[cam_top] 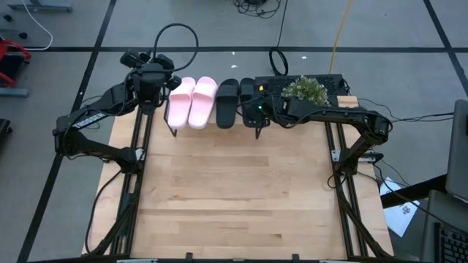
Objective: Pick and place slides into the shelf
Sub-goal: Return to Home Position
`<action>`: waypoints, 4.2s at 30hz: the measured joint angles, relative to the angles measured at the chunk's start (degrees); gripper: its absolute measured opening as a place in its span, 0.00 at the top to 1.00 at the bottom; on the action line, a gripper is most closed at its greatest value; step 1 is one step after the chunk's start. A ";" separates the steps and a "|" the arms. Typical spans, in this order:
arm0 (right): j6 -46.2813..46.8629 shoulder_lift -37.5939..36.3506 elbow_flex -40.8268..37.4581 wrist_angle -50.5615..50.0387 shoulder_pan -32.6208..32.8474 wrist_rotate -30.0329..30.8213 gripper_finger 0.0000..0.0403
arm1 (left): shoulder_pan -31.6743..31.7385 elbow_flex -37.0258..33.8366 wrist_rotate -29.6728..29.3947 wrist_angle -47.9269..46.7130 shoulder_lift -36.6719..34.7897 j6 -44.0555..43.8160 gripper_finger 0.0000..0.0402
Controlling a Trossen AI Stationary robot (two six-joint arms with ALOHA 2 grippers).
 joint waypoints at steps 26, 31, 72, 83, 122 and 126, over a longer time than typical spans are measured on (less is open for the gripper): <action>13.16 -15.64 0.00 -0.32 15.01 15.11 0.76 | -12.14 0.00 -3.06 -0.07 -2.86 -4.76 0.51; 29.28 -24.84 0.02 -1.95 21.15 16.47 0.76 | -26.53 0.00 -12.93 -2.71 -5.60 -15.80 0.51; 60.37 -67.93 -34.54 -3.03 10.08 -26.82 0.76 | -21.71 -41.79 50.49 6.96 -41.40 -43.24 0.51; 66.70 -74.10 -56.55 19.90 9.72 -31.86 0.76 | -31.41 -58.12 50.07 24.68 -42.63 -52.02 0.51; 64.88 -75.92 -66.67 30.23 -5.31 -46.85 0.76 | -39.14 -66.88 28.71 39.18 -35.26 -51.80 0.51; 65.77 -75.91 -70.17 34.30 -6.05 -46.95 0.76 | -37.13 -66.86 30.61 38.40 -35.54 -51.14 0.51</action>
